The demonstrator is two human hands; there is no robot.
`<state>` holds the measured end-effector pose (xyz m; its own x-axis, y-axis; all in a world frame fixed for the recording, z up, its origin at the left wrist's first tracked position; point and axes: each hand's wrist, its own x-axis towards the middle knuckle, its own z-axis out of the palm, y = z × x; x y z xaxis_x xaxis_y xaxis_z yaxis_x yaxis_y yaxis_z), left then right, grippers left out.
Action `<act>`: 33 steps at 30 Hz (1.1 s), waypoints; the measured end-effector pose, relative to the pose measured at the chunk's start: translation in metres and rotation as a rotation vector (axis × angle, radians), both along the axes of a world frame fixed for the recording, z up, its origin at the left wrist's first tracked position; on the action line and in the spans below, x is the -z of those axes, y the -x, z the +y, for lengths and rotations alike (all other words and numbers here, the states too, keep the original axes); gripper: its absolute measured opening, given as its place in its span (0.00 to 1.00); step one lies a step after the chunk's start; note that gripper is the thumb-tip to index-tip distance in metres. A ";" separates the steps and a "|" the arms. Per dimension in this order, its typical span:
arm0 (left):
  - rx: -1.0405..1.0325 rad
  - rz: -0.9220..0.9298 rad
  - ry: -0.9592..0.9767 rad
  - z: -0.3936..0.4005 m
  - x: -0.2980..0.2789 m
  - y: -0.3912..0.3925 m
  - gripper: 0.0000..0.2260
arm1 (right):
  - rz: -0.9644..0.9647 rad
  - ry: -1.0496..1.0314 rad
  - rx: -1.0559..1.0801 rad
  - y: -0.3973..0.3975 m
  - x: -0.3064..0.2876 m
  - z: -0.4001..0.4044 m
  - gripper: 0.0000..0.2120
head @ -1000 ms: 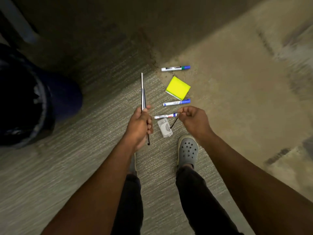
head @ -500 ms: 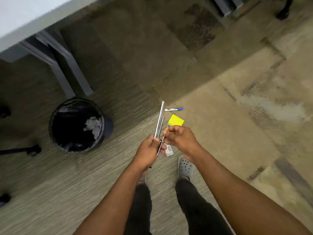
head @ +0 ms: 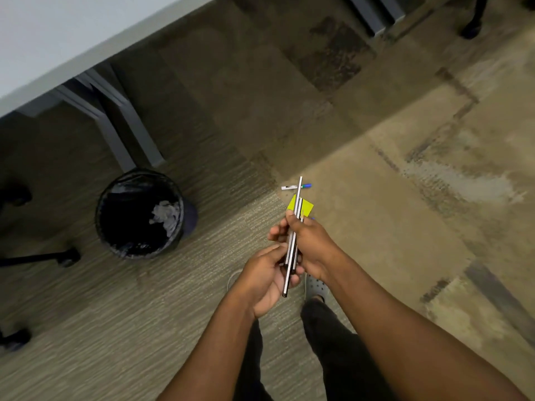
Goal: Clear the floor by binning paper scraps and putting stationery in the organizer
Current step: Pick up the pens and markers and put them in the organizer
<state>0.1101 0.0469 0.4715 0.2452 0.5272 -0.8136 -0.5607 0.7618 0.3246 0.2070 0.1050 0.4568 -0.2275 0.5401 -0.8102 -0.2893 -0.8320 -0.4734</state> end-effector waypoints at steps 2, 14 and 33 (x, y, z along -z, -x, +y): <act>-0.059 0.012 0.060 -0.009 -0.009 0.000 0.12 | 0.063 -0.004 0.081 0.002 -0.011 0.001 0.14; -0.365 0.105 0.022 0.025 -0.036 -0.017 0.27 | 0.001 -0.144 -0.004 0.027 -0.047 -0.015 0.18; 0.155 0.166 0.086 0.038 0.173 0.043 0.14 | 0.314 0.344 -0.646 0.003 0.197 -0.004 0.09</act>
<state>0.0673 0.0854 0.2990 0.1775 0.4204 -0.8898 -0.3793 0.8635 0.3323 0.2036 0.1015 0.2594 -0.6560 -0.0455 -0.7534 0.2229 -0.9653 -0.1358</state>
